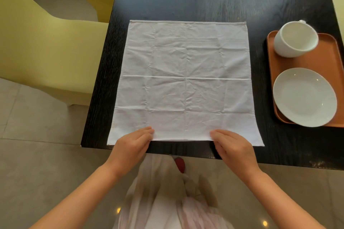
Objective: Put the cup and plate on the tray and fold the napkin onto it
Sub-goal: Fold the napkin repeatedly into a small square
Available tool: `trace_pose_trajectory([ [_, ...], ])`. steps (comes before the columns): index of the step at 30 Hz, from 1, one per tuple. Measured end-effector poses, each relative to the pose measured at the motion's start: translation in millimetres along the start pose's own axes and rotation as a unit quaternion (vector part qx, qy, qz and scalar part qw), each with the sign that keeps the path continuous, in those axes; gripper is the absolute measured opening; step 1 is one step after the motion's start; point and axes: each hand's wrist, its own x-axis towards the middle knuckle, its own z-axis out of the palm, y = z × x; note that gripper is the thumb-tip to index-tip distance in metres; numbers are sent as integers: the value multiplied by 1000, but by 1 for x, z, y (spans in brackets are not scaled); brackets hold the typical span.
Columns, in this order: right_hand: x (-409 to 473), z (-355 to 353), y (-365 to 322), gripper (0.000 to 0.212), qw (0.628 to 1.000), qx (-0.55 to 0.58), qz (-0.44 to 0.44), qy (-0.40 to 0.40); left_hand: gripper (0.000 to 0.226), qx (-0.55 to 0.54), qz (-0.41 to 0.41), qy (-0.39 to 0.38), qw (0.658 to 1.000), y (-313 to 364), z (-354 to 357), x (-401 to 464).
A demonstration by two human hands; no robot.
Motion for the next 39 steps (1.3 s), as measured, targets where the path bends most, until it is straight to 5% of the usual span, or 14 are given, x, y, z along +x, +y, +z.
trace_pose_trajectory([
  [5, -7, -16, 9, 14, 999, -40, 0, -12, 23, -37, -78, -29, 996, -5, -21, -7],
  [8, -10, -34, 2, 27, 993, 0, 38, -110, 9, -62, -126, -91, 986, -10, -34, -12],
  [15, 15, -81, 9, 11, 941, 130, 174, -258, 17, -173, -194, -210, 942, -23, -72, 0],
  [18, 57, -93, 18, 8, 944, 127, 166, -255, 25, -168, -202, -170, 950, -39, -92, 30],
  [22, 123, -99, 34, 11, 979, 62, 118, -153, 30, -157, -195, -69, 966, -58, -114, 85],
  [27, 181, -80, 55, 12, 991, 13, 128, -34, 9, -117, -195, 73, 971, -83, -111, 149],
  [39, 263, -44, 106, 13, 971, -122, 207, -7, 9, 12, -170, 143, 975, -136, -92, 228],
])
